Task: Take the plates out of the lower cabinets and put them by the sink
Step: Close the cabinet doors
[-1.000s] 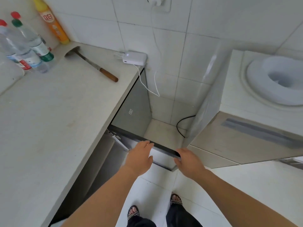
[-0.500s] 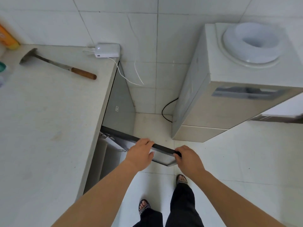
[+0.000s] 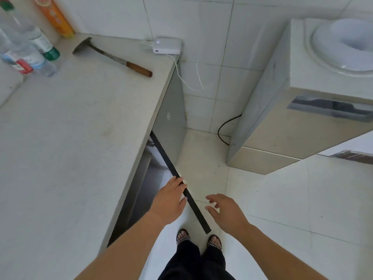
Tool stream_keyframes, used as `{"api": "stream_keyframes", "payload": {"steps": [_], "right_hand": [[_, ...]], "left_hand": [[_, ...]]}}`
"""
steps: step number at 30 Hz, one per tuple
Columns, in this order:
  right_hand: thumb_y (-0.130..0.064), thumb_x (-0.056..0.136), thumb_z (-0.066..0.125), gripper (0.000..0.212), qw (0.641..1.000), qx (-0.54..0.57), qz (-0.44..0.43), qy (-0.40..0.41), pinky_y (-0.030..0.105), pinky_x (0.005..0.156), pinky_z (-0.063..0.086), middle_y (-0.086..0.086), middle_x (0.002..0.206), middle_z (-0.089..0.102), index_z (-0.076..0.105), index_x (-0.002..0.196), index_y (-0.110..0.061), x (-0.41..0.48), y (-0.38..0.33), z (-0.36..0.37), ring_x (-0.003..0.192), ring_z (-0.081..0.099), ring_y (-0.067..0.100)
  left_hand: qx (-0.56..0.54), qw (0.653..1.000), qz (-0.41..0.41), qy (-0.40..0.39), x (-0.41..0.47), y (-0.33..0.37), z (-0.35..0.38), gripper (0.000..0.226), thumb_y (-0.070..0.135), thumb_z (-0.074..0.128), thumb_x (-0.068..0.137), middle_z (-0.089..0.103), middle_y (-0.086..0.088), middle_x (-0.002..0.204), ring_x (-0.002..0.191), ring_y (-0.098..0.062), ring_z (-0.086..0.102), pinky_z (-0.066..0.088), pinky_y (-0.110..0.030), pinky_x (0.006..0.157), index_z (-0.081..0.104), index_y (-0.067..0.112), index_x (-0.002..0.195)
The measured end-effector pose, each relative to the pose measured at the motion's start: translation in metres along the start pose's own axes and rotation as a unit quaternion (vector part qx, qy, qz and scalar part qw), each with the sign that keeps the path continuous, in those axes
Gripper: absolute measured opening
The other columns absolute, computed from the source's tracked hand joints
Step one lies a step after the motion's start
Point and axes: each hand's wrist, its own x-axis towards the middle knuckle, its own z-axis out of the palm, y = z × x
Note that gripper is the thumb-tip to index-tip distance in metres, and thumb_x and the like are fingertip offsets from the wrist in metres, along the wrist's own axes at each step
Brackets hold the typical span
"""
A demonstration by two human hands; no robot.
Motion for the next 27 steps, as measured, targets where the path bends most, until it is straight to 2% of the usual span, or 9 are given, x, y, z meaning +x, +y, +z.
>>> {"api": "stream_keyframes", "payload": {"steps": [2,6,11,14,20,27], "right_hand": [[-0.032,0.094,0.050,0.038,0.999,-0.019,-0.037,-0.021,0.003,0.075,0.029,-0.006,0.121,0.057,0.050,0.130,-0.024,0.002,-0.004,-0.001,0.092,0.045,-0.001],[-0.029,0.095,0.049,0.040,0.992,-0.061,-0.094,-0.060,0.006,0.082,0.028,-0.001,0.127,0.055,0.047,0.133,-0.019,0.016,-0.014,-0.008,0.109,0.052,0.009],[-0.029,0.096,0.046,0.042,0.975,-0.131,-0.150,-0.103,0.017,0.099,0.035,-0.001,0.134,0.050,0.043,0.136,-0.018,0.048,-0.051,-0.011,0.120,0.049,0.012],[-0.028,0.096,0.046,0.042,0.961,-0.172,-0.187,-0.110,0.021,0.102,0.036,-0.002,0.137,0.049,0.042,0.136,-0.019,0.068,-0.079,-0.007,0.122,0.049,0.012],[-0.027,0.097,0.042,0.046,0.893,-0.288,-0.312,-0.149,0.026,0.108,0.030,-0.001,0.150,0.032,0.033,0.142,-0.020,0.102,-0.126,0.007,0.136,0.031,0.016],[-0.021,0.094,0.048,0.041,0.813,-0.348,-0.418,-0.207,0.031,0.098,0.041,0.005,0.142,0.039,0.045,0.134,-0.012,0.136,-0.139,0.006,0.128,0.041,0.022]], "left_hand": [[-0.013,0.999,-0.042,0.005,-0.017,0.000,0.004,0.049,0.037,0.033,0.098,0.011,0.005,0.157,0.145,-0.014,0.005,0.019,-0.030,0.117,0.027,0.021,0.144],[-0.035,0.994,-0.102,0.029,-0.043,-0.003,0.015,0.056,0.037,0.034,0.098,0.004,0.006,0.158,0.145,-0.013,0.004,0.019,-0.029,0.116,0.015,0.020,0.147],[-0.058,0.984,-0.164,0.050,-0.068,-0.018,0.024,0.063,0.036,0.034,0.098,-0.002,0.003,0.158,0.146,-0.015,-0.002,0.016,-0.031,0.118,0.003,0.017,0.149],[-0.049,0.982,-0.181,0.031,-0.076,-0.025,0.026,0.064,0.034,0.033,0.098,-0.006,0.002,0.158,0.146,-0.018,-0.004,0.014,-0.036,0.118,0.000,0.016,0.149],[-0.053,0.981,-0.184,0.027,-0.078,-0.029,0.036,0.064,0.025,0.037,0.096,-0.004,0.004,0.158,0.145,-0.022,0.000,0.019,-0.043,0.114,0.003,0.016,0.149],[-0.129,0.956,-0.257,0.060,-0.069,-0.014,0.039,0.066,0.020,0.042,0.095,-0.002,0.005,0.158,0.145,-0.020,0.003,0.021,-0.038,0.116,0.005,0.016,0.149]]}}
